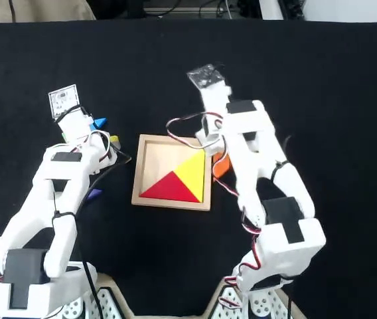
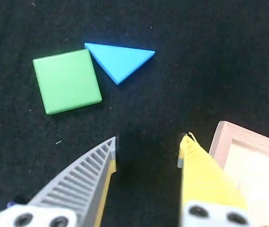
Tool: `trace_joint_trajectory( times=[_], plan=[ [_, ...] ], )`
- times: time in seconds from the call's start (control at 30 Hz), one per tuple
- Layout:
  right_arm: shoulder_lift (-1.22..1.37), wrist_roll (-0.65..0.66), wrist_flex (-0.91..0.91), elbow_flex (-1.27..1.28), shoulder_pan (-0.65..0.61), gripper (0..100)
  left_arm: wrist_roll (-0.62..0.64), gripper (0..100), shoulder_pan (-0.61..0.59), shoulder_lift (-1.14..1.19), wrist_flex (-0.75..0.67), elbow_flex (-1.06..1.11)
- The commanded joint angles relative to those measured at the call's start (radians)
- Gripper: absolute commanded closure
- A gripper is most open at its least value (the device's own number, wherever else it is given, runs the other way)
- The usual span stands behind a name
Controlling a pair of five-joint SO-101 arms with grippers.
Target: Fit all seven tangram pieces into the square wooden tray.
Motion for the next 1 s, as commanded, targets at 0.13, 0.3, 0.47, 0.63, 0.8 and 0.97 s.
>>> trace_joint_trajectory(
  times=[0.13,0.3,0.47,0.63,0.8,0.97],
  plan=[
    [0.084,-0.003,-0.021,-0.090,0.026,98.8,-0.011,78,-0.005,-0.037,-0.015,-0.012],
    [0.179,0.048,-0.012,-0.148,0.009,98.8,-0.012,78,-0.007,-0.037,-0.020,-0.016],
    [0.173,0.049,-0.014,-0.157,-0.034,98.8,-0.012,78,-0.007,-0.037,-0.021,-0.016],
    [0.150,0.054,-0.012,-0.150,-0.100,98.8,-0.012,78,-0.007,-0.037,-0.021,-0.018],
    [0.108,0.055,-0.012,-0.120,-0.103,98.8,-0.012,78,-0.007,-0.037,-0.021,-0.018],
    [-0.099,0.052,0.051,-0.091,-0.025,98.8,-0.012,78,-0.007,-0.043,-0.023,-0.018]
  ],
)
